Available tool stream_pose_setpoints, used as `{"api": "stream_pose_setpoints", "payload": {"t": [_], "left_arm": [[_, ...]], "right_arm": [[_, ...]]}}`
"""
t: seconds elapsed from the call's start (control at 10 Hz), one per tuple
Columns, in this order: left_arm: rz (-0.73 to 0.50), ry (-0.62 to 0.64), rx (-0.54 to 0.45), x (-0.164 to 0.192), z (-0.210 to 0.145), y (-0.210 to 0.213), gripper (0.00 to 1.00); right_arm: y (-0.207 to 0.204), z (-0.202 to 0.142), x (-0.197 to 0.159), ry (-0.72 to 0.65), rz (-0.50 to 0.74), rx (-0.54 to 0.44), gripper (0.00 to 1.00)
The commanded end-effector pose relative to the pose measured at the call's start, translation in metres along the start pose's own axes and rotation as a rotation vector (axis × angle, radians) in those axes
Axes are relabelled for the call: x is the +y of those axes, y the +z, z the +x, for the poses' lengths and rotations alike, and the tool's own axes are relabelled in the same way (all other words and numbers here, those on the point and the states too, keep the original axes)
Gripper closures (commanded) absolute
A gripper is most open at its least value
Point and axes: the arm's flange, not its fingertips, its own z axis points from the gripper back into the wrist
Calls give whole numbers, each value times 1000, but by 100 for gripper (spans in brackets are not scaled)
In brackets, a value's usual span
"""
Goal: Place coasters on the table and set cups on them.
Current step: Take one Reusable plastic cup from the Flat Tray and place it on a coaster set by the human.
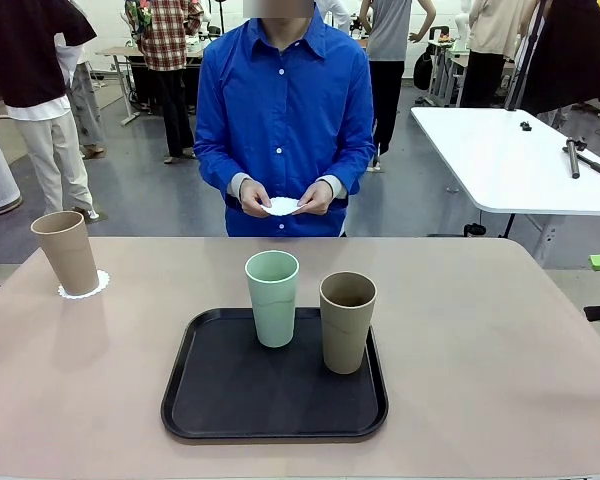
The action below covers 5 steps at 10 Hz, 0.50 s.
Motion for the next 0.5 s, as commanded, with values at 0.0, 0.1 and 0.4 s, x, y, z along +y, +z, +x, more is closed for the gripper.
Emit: {"api": "stream_pose_setpoints", "payload": {"t": [0.0, 0.1, 0.4], "left_arm": [[9, -1, 16, 4, 2, 1, 0], [9, -1, 16, 4, 2, 1, 0], [9, -1, 16, 4, 2, 1, 0]], "right_arm": [[0, 1, 1, 10, 19, -3, 0], [0, 1, 1, 10, 19, -3, 0], [0, 1, 1, 10, 19, -3, 0]]}}
